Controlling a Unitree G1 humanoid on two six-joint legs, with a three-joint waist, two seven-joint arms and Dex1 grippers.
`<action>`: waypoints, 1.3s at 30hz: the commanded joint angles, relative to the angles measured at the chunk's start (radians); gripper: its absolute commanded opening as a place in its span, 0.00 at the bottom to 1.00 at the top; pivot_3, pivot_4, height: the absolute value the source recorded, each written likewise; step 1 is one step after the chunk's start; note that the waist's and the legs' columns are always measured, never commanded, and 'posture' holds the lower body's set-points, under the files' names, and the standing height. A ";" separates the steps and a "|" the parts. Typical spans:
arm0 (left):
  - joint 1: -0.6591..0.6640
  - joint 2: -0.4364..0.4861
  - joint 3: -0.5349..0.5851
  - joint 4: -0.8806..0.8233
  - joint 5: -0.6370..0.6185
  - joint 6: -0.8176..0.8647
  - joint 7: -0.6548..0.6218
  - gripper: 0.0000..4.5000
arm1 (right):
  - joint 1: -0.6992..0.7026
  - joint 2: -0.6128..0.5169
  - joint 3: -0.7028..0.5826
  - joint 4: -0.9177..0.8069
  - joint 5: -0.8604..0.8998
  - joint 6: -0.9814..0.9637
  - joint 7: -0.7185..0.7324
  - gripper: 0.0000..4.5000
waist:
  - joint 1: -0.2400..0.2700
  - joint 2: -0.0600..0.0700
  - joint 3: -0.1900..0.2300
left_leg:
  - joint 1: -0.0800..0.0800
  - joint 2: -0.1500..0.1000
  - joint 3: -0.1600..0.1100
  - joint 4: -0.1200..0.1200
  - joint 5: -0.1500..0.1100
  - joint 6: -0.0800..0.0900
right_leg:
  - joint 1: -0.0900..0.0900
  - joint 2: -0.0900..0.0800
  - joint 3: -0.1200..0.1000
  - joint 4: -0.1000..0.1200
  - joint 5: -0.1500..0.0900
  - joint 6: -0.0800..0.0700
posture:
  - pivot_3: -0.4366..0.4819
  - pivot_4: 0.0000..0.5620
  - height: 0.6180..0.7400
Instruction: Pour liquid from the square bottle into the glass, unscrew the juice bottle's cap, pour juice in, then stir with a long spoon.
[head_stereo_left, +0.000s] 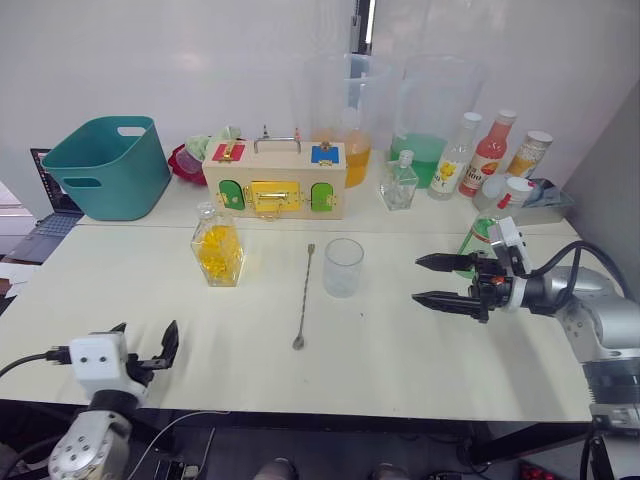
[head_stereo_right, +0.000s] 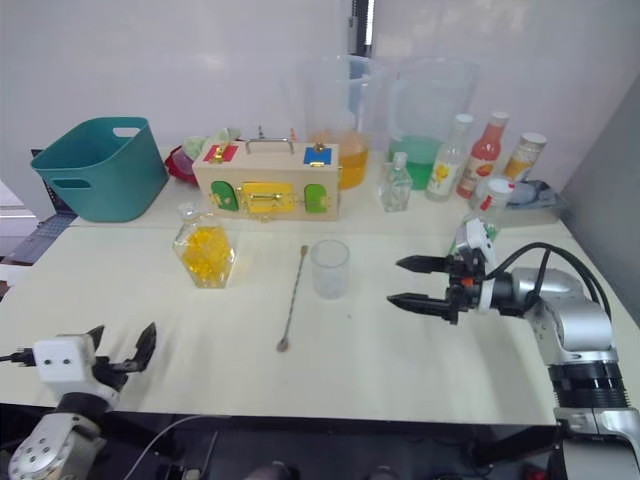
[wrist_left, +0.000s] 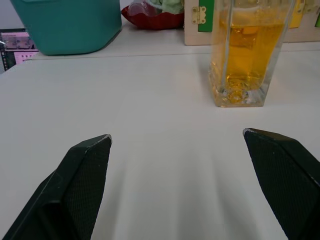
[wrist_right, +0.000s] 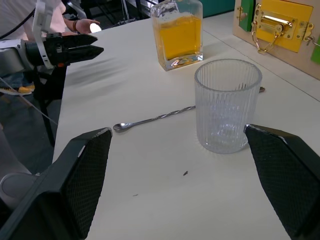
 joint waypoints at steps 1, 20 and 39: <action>-0.030 0.003 -0.017 -0.012 0.019 -0.001 0.037 0.99 | 0.013 0.001 -0.019 -0.031 -0.003 -0.025 -0.007 1.00 | -0.002 0.000 0.000 | 0.000 0.000 0.000 0.000 0.000 0.000 | 0.000 0.000 0.000 0.000 0.000 0.000 | 0.48 0.27 1.00; -0.354 0.021 -0.130 0.267 0.031 -0.018 0.036 0.99 | 0.129 -0.027 -0.065 -0.186 0.029 0.021 -0.077 1.00 | -0.002 0.000 0.000 | 0.000 0.000 0.000 0.001 -0.001 0.000 | 0.000 0.001 0.000 0.001 0.000 0.000 | 0.48 0.27 1.00; -0.578 0.067 -0.156 0.493 0.087 -0.109 0.033 0.99 | 0.157 -0.027 -0.093 -0.270 0.051 0.033 -0.148 1.00 | -0.002 -0.001 0.000 | -0.001 0.000 0.000 0.002 -0.001 0.000 | 0.000 0.001 0.000 0.001 0.000 0.000 | 0.48 0.27 1.00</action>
